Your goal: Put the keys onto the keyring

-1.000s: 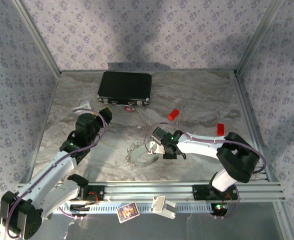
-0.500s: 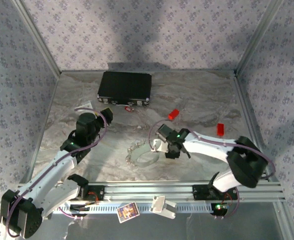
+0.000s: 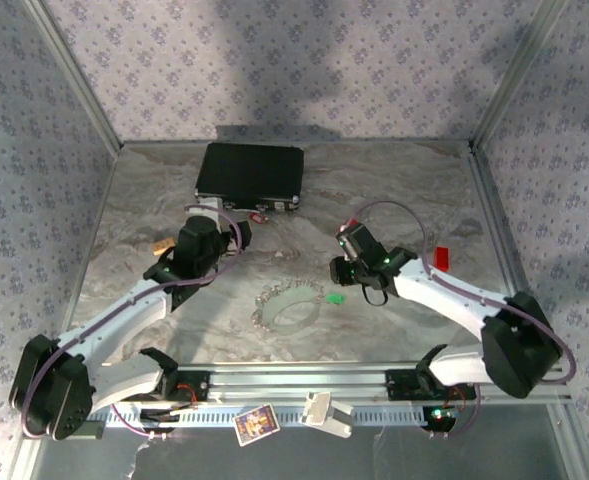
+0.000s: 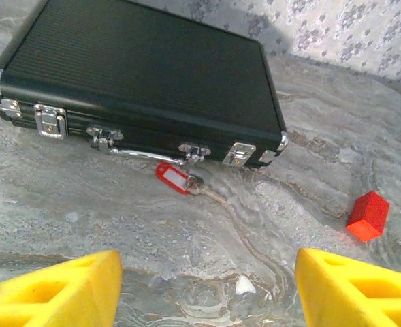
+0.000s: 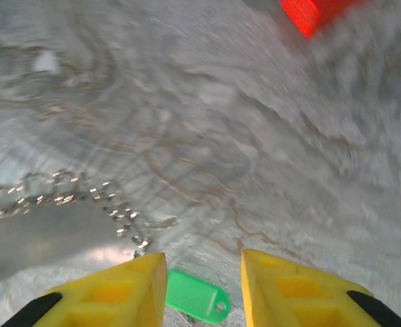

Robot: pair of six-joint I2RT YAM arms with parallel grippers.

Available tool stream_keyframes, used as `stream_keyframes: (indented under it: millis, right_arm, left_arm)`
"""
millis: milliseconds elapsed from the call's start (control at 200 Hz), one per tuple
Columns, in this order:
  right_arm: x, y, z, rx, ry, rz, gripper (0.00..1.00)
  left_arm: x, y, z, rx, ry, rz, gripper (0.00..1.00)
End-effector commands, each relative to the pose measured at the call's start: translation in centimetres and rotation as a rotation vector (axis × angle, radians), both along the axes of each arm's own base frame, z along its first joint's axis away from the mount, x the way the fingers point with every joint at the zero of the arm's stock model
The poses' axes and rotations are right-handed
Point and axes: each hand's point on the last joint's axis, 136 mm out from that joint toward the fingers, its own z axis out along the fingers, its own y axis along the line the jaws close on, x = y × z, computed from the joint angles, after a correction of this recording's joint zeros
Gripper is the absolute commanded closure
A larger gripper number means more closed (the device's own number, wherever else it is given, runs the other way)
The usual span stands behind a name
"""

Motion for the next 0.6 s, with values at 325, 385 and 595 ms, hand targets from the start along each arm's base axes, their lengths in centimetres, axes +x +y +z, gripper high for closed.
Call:
stream_keyframes:
  millis: [325, 385, 595]
  right_arm:
    - [-0.1, 3.7, -3.8, 0.080, 0.249, -0.132, 0.63]
    - [0.0, 4.1, -4.0, 0.072, 0.257, -0.119, 0.63]
    - [-0.6, 4.2, -4.6, 0.024, 0.279, -0.123, 0.65]
  left_arm:
    - [0.5, -0.3, 0.7, -0.067, -0.012, 0.037, 0.33]
    - [0.4, -0.2, 0.6, -0.065, -0.011, 0.040, 0.33]
    - [0.5, -0.2, 0.6, -0.060, -0.011, 0.038, 0.33]
